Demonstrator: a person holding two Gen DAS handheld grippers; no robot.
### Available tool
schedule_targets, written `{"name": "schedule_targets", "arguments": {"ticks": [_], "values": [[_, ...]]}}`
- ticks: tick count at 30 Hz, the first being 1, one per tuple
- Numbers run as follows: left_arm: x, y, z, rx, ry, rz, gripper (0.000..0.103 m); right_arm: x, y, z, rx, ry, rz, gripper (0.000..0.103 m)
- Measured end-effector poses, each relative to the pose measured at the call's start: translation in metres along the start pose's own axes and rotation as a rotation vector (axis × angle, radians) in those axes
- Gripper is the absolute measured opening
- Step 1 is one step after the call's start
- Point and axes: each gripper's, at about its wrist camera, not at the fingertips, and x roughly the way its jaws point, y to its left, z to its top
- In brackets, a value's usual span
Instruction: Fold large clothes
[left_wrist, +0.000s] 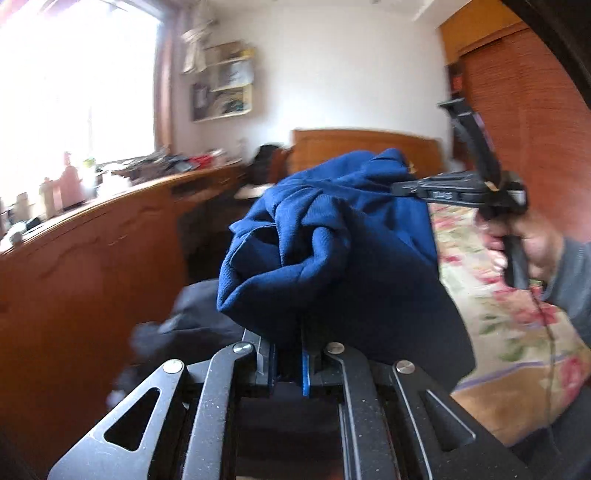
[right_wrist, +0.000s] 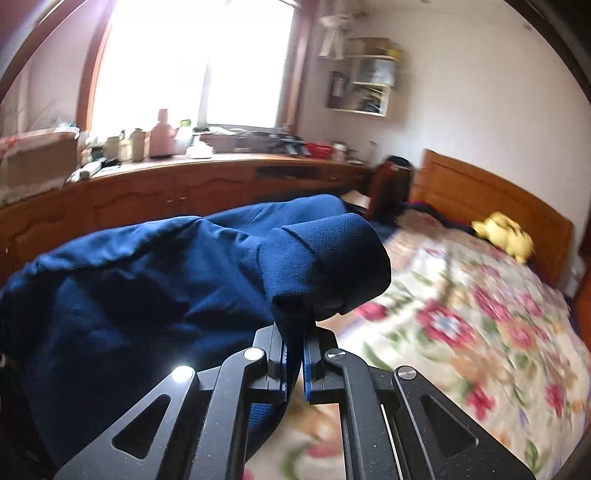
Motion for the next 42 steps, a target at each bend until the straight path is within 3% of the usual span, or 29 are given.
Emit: {"name": "schedule_targets", "arguments": {"ticks": [3, 6, 10, 12, 15, 16, 20, 23, 25, 26, 34, 42], "values": [[0.029, 0.052, -0.012, -0.050, 0.081, 0.074, 0.010, 0.049, 0.031, 0.014, 0.000, 0.018, 0.015, 0.005], [0.041, 0.084, -0.023, -0.104, 0.118, 0.096, 0.010, 0.091, 0.049, 0.014, 0.037, 0.081, 0.046, 0.005], [0.036, 0.088, -0.033, -0.127, 0.102, 0.077, 0.013, 0.117, 0.052, -0.015, 0.040, 0.163, 0.077, 0.008], [0.032, 0.086, -0.035, -0.116, 0.087, 0.093, 0.016, 0.125, 0.041, -0.025, 0.062, 0.190, 0.076, 0.014], [0.026, 0.090, -0.035, -0.149, 0.076, 0.103, 0.022, 0.126, 0.026, -0.033, 0.078, 0.211, 0.099, 0.038], [0.021, 0.088, -0.035, -0.155, 0.063, 0.113, 0.025, 0.124, 0.024, -0.035, 0.065, 0.215, 0.102, 0.052], [-0.003, 0.079, -0.033, -0.146, 0.023, 0.156, 0.039, 0.088, 0.025, -0.044, 0.055, 0.180, 0.104, 0.075], [-0.016, 0.067, -0.028, -0.145, 0.006, 0.148, 0.054, 0.059, 0.026, -0.056, 0.072, 0.165, 0.103, 0.079], [-0.027, 0.054, -0.023, -0.135, -0.021, 0.143, 0.079, 0.038, 0.021, -0.068, 0.083, 0.146, 0.101, 0.080], [-0.029, 0.048, -0.018, -0.128, -0.035, 0.142, 0.081, 0.025, 0.017, -0.074, 0.092, 0.140, 0.096, 0.081], [-0.026, -0.062, 0.005, -0.016, -0.082, 0.088, 0.086, -0.069, -0.031, -0.135, 0.142, 0.091, 0.003, 0.084], [0.006, -0.179, 0.011, -0.001, -0.067, -0.114, 0.086, -0.166, -0.081, -0.180, 0.209, 0.050, -0.150, 0.084]]}}
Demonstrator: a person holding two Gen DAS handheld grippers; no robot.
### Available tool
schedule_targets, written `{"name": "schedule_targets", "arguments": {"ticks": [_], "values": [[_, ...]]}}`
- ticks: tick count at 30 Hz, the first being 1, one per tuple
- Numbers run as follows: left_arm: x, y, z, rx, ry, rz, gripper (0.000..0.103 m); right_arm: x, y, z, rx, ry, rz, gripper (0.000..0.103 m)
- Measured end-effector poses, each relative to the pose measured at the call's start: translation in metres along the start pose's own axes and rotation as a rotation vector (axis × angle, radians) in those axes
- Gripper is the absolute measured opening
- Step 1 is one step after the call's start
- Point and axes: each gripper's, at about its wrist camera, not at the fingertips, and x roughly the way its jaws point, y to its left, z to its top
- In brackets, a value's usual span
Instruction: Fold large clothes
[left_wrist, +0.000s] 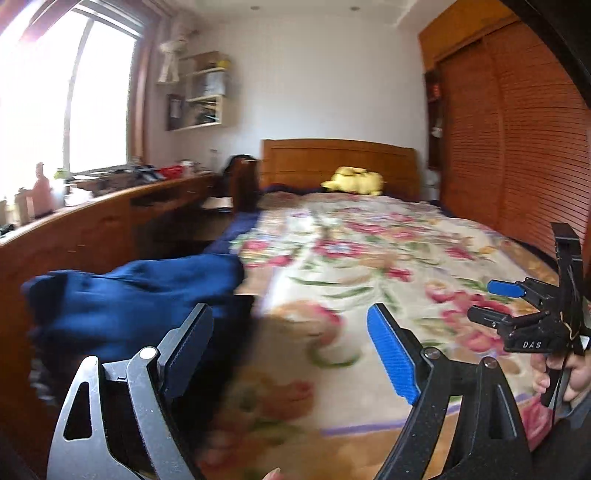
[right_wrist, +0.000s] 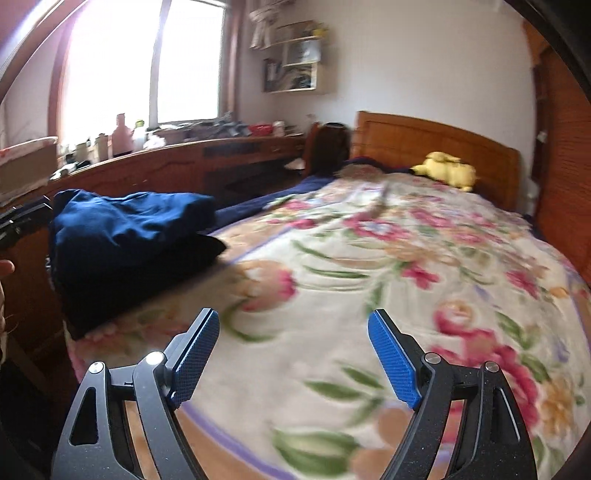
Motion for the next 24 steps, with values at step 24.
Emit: {"name": "schedule_targets", "arguments": {"ticks": [24], "values": [[0.068, -0.211, -0.029, 0.051, 0.011, -0.176, 0.086, -0.087, -0.081, -0.085, 0.198, -0.124, -0.302, 0.084]]}}
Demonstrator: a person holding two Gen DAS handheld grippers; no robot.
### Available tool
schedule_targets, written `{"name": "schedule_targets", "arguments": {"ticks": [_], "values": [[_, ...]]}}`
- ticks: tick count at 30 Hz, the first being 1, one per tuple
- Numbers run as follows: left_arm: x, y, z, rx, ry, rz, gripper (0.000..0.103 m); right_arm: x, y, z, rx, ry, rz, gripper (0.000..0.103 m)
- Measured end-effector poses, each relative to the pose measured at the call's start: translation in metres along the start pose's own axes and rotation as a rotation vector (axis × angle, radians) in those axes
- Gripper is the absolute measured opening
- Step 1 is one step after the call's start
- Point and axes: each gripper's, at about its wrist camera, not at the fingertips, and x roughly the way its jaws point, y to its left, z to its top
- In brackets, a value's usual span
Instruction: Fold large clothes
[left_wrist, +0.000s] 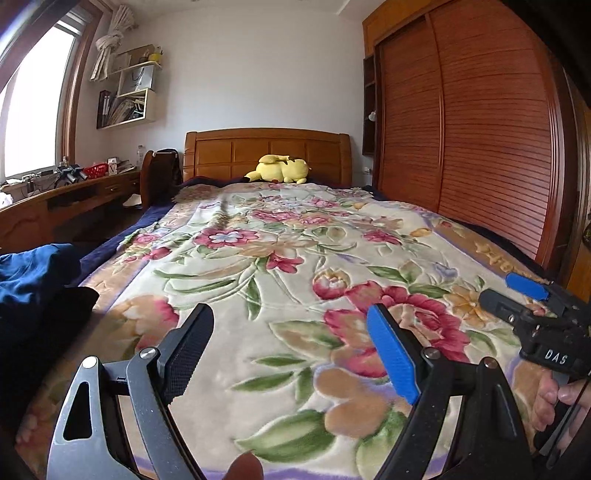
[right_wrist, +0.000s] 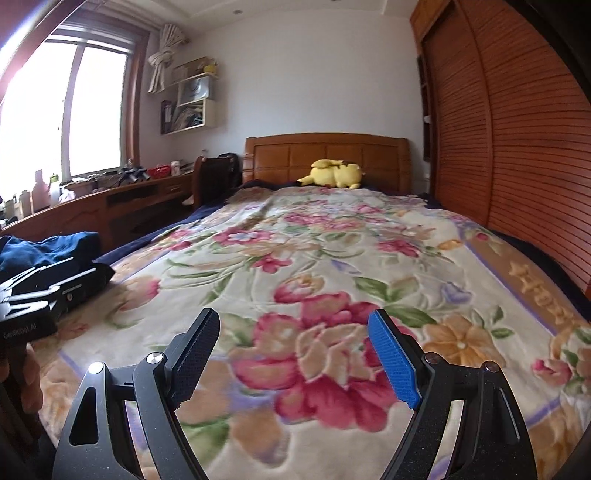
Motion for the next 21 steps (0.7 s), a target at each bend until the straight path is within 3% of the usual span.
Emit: {"name": "schedule_targets", "arguments": {"ticks": [21], "values": [[0.015, -0.005, -0.012, -0.003, 0.024, -0.005, 0.086, 0.005, -0.001, -0.009, 0.003, -0.005, -0.038, 0.084]]}}
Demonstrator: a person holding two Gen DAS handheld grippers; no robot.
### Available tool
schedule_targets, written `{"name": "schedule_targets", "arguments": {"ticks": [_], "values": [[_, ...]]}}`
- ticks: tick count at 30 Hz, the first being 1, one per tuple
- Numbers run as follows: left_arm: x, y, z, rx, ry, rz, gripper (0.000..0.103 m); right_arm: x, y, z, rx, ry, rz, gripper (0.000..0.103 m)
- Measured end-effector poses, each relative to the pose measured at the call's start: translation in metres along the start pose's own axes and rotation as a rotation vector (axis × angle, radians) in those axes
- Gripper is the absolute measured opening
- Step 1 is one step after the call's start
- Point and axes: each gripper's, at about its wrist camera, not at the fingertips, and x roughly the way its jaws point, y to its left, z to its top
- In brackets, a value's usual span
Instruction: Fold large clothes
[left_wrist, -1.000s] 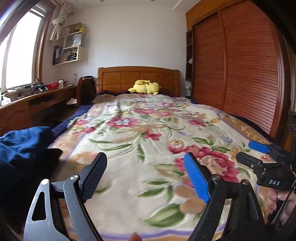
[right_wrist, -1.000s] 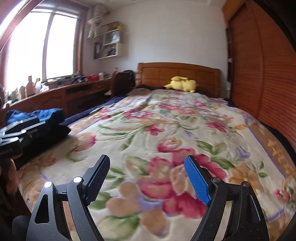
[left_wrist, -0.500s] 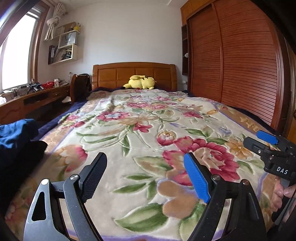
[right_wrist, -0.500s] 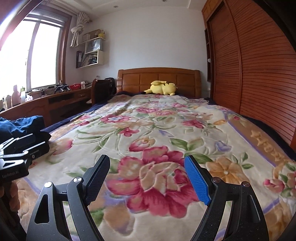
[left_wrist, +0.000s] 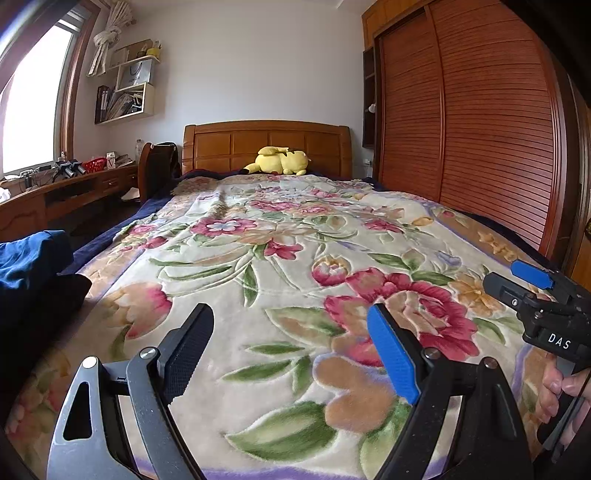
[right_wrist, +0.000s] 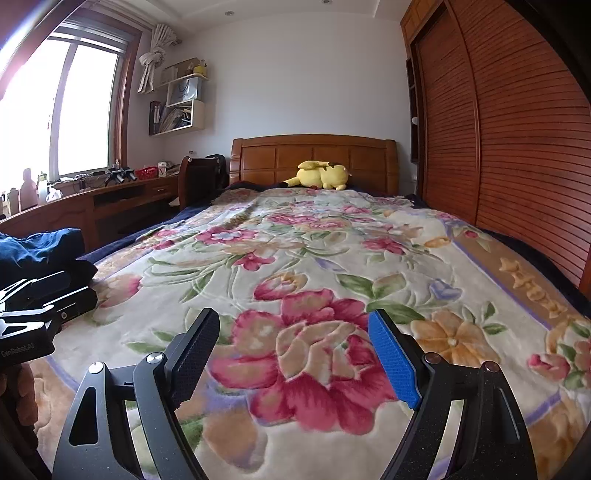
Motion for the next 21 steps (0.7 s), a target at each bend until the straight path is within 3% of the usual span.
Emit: {"name": "schedule_targets", "arguments": {"ticks": [21], "values": [[-0.0052, 0.0031, 0.0000, 0.004, -0.015, 0.007, 0.086, -0.0054, -0.0089, 0.0002, -0.001, -0.007, 0.014, 0.084]]}}
